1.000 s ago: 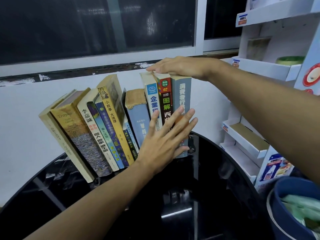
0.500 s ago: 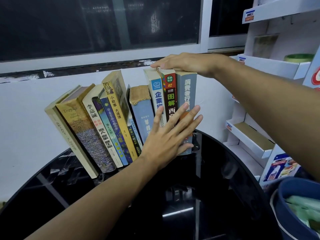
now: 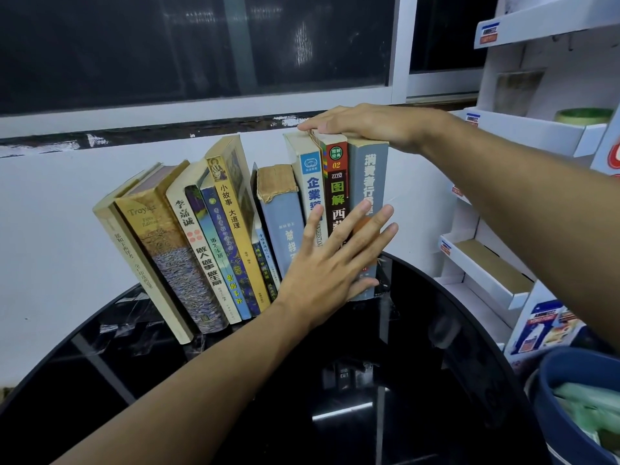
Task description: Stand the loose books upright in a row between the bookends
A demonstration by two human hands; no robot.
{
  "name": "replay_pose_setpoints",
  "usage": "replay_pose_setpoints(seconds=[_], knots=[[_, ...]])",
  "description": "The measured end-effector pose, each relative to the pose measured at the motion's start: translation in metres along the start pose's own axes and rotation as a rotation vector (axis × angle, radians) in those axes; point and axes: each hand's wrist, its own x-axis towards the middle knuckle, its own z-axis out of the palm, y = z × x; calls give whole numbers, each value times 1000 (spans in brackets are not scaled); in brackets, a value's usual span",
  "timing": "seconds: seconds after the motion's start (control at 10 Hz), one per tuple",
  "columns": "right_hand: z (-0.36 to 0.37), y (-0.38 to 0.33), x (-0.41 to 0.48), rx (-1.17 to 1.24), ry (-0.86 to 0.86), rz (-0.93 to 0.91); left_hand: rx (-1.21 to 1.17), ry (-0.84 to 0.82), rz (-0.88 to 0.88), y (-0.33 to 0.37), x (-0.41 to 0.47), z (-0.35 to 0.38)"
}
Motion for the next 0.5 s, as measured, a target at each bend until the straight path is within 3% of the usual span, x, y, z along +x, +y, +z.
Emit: replay_pose_setpoints(seconds=[0.3, 0.5], knots=[[-2, -21, -9, 121, -28, 59, -5, -55, -12, -3, 0, -6], [-9, -41, -25, 39, 14, 36, -290, -142, -46, 0, 0, -40]])
